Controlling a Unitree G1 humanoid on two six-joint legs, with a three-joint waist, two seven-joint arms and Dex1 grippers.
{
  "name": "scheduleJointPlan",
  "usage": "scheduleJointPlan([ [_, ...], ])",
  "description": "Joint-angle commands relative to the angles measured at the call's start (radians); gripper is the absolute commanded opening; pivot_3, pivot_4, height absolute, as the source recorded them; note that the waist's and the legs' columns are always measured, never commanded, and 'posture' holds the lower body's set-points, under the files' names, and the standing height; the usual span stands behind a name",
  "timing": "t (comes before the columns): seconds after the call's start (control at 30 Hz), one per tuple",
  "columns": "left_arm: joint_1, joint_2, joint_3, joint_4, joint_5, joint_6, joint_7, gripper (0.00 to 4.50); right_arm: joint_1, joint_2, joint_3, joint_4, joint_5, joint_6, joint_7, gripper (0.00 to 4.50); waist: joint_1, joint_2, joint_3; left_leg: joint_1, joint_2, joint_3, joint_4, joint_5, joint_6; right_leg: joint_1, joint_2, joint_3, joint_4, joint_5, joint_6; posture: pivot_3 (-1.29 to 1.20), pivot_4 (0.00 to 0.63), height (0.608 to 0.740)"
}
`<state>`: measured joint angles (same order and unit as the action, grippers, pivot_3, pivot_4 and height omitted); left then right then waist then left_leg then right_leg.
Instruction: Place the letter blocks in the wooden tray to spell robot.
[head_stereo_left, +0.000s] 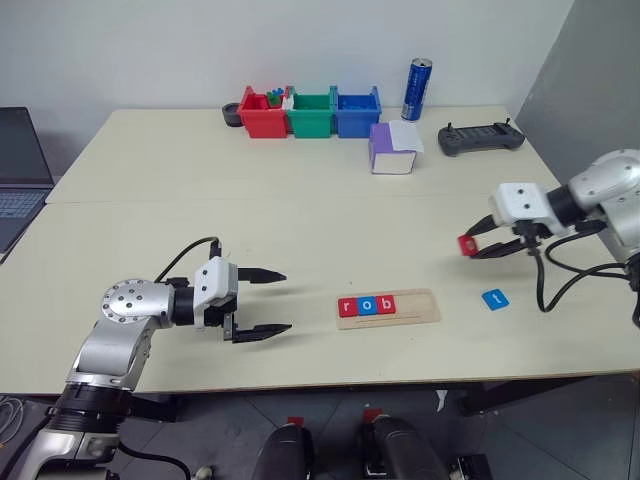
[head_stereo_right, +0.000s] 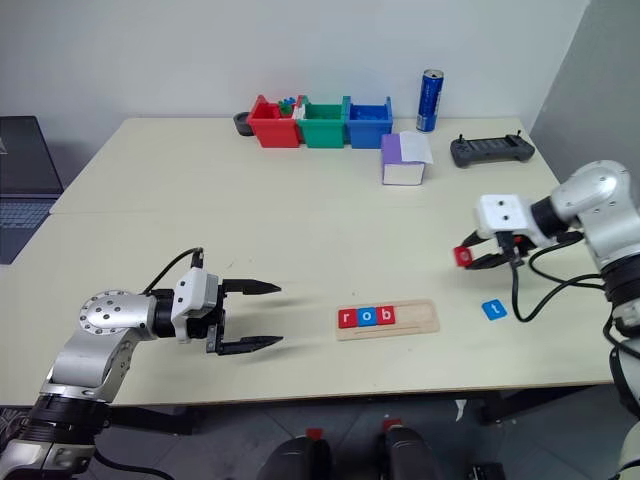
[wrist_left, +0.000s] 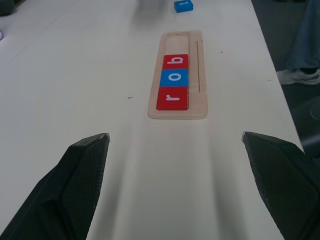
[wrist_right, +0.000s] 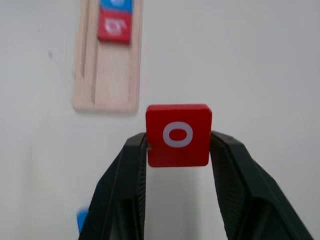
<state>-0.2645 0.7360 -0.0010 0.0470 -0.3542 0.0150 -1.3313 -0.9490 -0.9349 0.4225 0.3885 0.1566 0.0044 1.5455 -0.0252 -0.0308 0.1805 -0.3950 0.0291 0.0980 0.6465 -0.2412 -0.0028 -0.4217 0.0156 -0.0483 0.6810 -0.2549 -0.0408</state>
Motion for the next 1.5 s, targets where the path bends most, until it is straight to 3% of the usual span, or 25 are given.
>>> scheduleJointPlan([
  [0.03, -0.012, -0.013, -0.014, -0.015, -0.007, -0.009, -0.004, 4.5, 0.053, 0.027, -0.044, -0.216, 0.035, 0.158, -0.028, 1.45, 0.001, 0.0, 0.0, 0.0, 0.0, 0.0, 0.0, 0.0, 0.0, 0.0, 0.0, 0.0, 0.0, 0.0, 0.0, 0.0, 0.15, 0.74],
  [0.43, -0.026, -0.019, -0.03, -0.009, -0.001, -0.017, -0.006, 4.5, 0.154, 0.087, -0.014, -0.388, -0.012, 0.406, -0.091, 1.45, 0.008, 0.0, 0.0, -0.002, 0.0, -0.001, 0.0, 0.0, 0.0, -0.001, 0.0, -0.001, 0.0, 0.0, 0.0, 0.0, 0.15, 0.74],
  [1.0, -0.008, -0.034, -0.023, -0.039, -0.006, -0.006, 0.027, 4.5, 0.114, 0.214, 0.054, -0.184, -0.15, 0.306, -0.068, 1.45, 0.005, 0.0, 0.0, -0.002, 0.0, -0.001, 0.0, 0.0, 0.0, -0.001, 0.0, -0.001, 0.0, 0.0, 0.0, 0.0, 0.15, 0.74],
  [1.5, -0.005, -0.021, -0.017, -0.036, -0.006, -0.013, 0.033, 4.5, 0.118, 0.233, 0.054, -0.131, -0.193, 0.262, -0.047, 1.45, 0.003, 0.0, 0.0, -0.002, 0.0, -0.001, 0.0, 0.0, 0.0, -0.001, 0.0, -0.001, 0.0, 0.0, 0.0, 0.0, 0.15, 0.74],
])
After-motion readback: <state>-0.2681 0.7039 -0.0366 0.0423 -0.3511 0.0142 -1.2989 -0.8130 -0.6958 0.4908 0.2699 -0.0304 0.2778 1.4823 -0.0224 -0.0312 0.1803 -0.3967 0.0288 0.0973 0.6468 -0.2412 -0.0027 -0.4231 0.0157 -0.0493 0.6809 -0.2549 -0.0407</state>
